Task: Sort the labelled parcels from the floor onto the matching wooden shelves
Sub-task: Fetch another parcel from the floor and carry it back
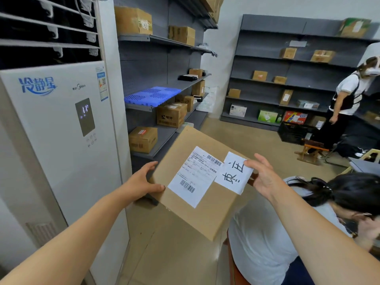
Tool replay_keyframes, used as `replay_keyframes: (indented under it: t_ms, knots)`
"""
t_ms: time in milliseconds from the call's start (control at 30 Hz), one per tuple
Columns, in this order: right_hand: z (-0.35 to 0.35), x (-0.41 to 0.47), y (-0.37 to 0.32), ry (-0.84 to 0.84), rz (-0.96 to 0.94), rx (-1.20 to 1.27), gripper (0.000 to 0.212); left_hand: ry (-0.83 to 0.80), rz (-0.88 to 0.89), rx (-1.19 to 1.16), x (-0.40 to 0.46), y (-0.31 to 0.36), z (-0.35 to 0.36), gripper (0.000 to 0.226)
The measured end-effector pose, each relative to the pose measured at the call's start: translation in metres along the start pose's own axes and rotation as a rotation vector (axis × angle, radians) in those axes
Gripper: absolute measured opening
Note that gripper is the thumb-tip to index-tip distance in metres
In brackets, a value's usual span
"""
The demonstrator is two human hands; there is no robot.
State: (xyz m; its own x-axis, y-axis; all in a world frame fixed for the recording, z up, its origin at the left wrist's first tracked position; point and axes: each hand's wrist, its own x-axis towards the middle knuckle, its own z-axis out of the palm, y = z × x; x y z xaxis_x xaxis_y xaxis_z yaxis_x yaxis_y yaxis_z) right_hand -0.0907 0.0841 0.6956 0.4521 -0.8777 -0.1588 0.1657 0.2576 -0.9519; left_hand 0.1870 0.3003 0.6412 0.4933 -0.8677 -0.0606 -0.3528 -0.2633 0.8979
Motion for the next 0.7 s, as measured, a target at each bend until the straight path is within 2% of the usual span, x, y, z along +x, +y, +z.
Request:
replay_keyframes:
  t_ms: [300,500,700]
  knots:
    - [-0.018,0.022,-0.005,0.051,0.010,0.075,0.075,-0.080,-0.038,-0.230,0.001,0.008,0.021,0.061]
    - [-0.005,0.049,0.000,-0.004,0.043,0.075,0.073,-0.092,-0.091,-0.313,-0.004,-0.002,0.024,0.071]
    - [0.043,0.082,0.010,-0.050,0.025,0.054,0.072,-0.033,-0.116,-0.382,0.010,-0.008,-0.008,0.083]
